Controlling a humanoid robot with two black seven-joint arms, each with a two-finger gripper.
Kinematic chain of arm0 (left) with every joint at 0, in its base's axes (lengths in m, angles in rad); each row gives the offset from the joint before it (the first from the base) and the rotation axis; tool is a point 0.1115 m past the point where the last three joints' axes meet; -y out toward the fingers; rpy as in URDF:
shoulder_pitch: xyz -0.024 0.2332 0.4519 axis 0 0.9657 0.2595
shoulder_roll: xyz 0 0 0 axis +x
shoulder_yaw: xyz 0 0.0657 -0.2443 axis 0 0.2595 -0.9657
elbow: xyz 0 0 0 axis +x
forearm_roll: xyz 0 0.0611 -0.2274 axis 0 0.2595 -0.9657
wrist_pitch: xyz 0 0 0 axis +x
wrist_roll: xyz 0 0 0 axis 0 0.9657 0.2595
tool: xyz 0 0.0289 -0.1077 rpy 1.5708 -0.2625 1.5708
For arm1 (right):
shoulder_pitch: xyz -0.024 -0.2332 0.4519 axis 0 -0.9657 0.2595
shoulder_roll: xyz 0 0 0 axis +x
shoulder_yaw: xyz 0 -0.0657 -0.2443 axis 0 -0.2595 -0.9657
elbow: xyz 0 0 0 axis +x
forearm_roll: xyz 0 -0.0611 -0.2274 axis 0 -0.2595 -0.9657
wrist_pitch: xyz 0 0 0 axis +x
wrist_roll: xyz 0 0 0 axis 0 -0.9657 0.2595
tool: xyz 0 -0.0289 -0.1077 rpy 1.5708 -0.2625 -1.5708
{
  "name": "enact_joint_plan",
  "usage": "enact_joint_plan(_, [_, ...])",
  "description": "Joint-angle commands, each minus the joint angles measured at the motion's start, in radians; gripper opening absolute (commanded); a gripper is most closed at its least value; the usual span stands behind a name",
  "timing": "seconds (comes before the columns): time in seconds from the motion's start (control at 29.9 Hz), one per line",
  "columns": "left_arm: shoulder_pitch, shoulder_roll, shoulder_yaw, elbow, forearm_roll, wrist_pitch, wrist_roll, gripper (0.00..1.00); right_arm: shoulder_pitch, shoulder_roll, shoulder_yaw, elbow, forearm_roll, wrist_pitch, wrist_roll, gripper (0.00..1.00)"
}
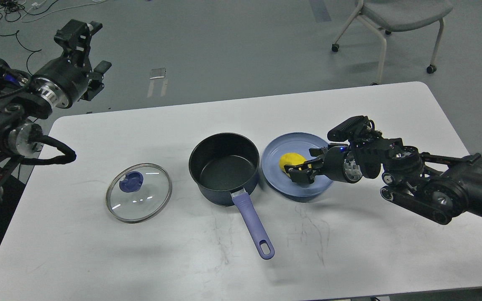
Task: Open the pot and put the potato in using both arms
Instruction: 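Grasp the yellow potato on the blue plate with the right gripper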
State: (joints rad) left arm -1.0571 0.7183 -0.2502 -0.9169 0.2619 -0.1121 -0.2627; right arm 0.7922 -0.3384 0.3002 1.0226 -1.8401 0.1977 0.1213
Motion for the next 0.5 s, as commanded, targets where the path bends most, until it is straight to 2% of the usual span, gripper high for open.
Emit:
enact_joint_plan(0.0, [0.002, 0.012, 0.000, 0.001, 0.000, 0.000, -0.003, 0.98, 0.015, 0.001, -0.038, -0.002, -0.002, -0.004, 0.000, 0.65])
enact_joint_plan(0.17, [0.009, 0.012, 0.000, 0.001, 0.002, 0.002, -0.012, 0.98, 0.016, -0.001, -0.045, -0.006, -0.005, -0.006, 0.000, 0.63])
enact_joint_plan(0.33, [0.009, 0.012, 0.002, 0.001, 0.002, 0.006, -0.012, 0.98, 0.015, -0.002, -0.046, -0.004, -0.005, -0.006, 0.000, 0.53])
enact_joint_plan(0.47, [0.016, 0.012, 0.003, 0.001, 0.004, 0.008, -0.023, 0.98, 0.021, 0.002, -0.041, -0.004, -0.005, -0.007, 0.000, 0.52])
